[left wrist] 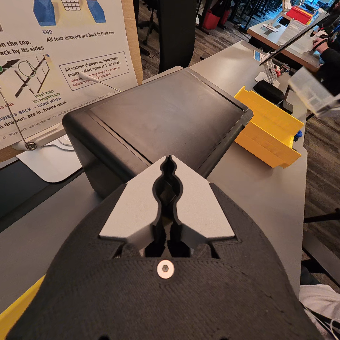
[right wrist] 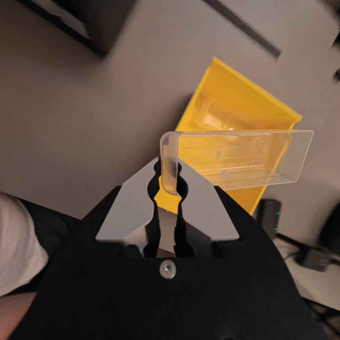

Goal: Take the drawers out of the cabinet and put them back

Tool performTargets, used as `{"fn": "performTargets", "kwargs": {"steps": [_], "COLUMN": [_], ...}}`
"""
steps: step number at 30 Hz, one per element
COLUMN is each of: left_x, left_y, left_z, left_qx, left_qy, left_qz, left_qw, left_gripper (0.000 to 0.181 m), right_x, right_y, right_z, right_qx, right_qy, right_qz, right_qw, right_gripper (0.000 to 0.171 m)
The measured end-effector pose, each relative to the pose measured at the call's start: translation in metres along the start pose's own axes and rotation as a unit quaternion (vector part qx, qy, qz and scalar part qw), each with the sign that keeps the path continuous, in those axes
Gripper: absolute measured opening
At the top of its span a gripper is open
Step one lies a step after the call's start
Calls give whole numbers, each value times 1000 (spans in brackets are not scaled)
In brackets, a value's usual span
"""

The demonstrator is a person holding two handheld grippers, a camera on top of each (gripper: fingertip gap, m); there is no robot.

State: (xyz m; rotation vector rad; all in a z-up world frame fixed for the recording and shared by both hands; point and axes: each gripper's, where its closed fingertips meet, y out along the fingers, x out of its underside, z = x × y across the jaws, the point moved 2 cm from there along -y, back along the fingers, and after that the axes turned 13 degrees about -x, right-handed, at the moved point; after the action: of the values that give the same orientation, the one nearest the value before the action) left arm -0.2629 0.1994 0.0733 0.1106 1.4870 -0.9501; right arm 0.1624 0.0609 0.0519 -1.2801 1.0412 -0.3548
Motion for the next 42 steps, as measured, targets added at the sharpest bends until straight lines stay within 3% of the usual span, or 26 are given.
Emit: {"fn": "performTargets", "kwargs": {"steps": [3,5,9,22,29,32,35,38,40,42], "left_x": [0,0,0,0,0,0,0,0,0,0], "left_y": [0,0,0,0,0,0,0,0,0,0], "left_z": [0,0,0,0,0,0,0,0,0,0], "left_qx": [1,1,-1,-7,-1,-1,-1,0,-1,-2], "left_qy": [-1,-2,-1,2,-2,-2,-2,-3,-2,-2], "left_qz": [0,-1,-1,-3,-2,-2,-2,-2,-2,-2], "left_qw": [1000,1000,1000,1000,1000,1000,1000,1000,1000,1000], "left_gripper": [0,0,0,0,0,0,0,0,0,0], "right_x": [42,67,71,52,29,11,-21,-81,-115,-139], "right_y": [53,87,134,179,162,118,53,13,17,43], "right_z": [38,55,74,101,95,96,93,31,-35,-105], "right_qx": [-52,-34,-25,8,-23,6,122,178,177,207], "right_qy": [81,103,121,116,127,115,54,-96,-205,-344], "right_qz": [-34,-73,-71,-133,-54,11,99,229,287,321], "right_qw": [995,991,990,984,990,993,986,952,919,858], "right_gripper": [10,10,10,13,27,27,27,27,26,13]}}
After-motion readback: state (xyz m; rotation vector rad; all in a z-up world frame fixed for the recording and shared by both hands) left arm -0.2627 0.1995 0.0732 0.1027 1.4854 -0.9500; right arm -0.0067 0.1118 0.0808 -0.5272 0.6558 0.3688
